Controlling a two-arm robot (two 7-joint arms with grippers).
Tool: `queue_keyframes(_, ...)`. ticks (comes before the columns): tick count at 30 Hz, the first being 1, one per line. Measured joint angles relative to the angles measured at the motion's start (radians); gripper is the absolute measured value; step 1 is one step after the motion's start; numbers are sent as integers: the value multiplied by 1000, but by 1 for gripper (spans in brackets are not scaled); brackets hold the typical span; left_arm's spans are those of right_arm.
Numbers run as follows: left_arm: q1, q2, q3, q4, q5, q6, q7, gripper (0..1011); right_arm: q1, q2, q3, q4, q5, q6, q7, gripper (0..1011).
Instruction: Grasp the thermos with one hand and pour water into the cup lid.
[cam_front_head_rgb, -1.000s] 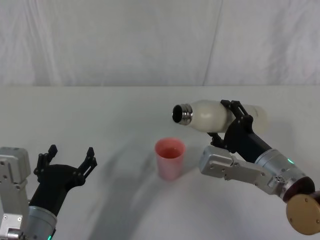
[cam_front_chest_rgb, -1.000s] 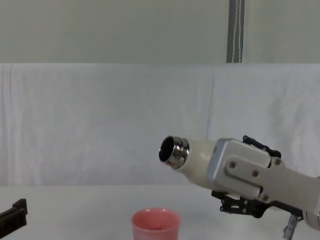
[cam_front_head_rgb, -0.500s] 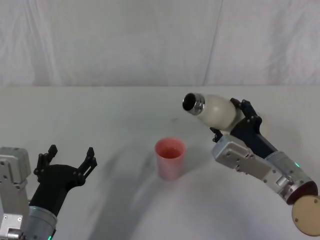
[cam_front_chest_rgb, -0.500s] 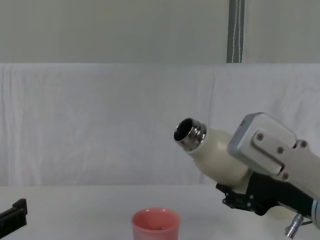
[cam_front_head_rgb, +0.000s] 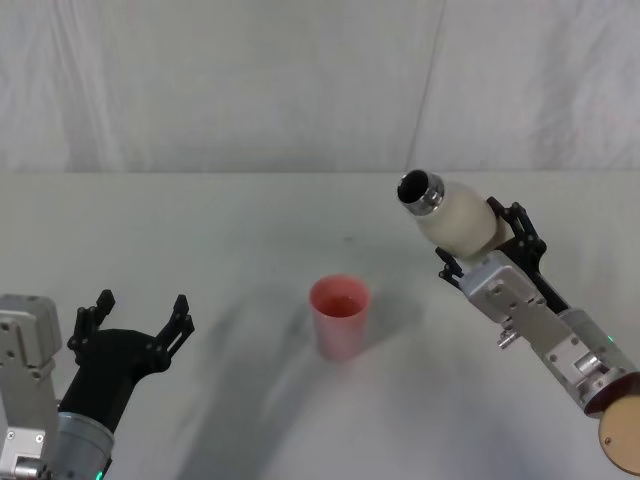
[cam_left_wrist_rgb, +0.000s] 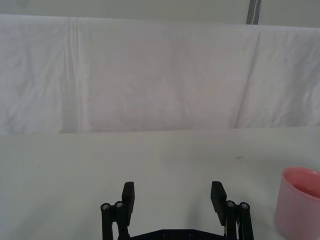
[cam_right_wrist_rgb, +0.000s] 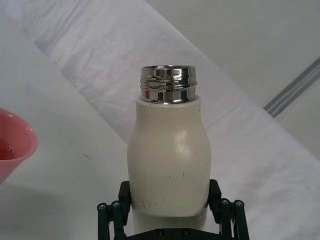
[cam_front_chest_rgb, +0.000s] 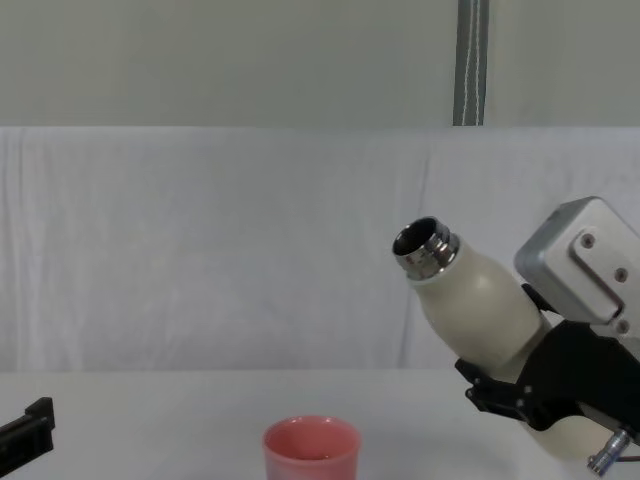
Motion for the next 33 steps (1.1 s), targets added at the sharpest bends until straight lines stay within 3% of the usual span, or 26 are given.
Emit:
queue_keyframes(20, 0, 0, 0, 0, 0, 0, 0, 1001, -40, -81, 101, 47, 189, -115, -8, 948)
queue_keyframes(33, 0, 0, 0, 0, 0, 0, 0, 1001, -54, -93, 126, 43, 216, -115, -2, 948)
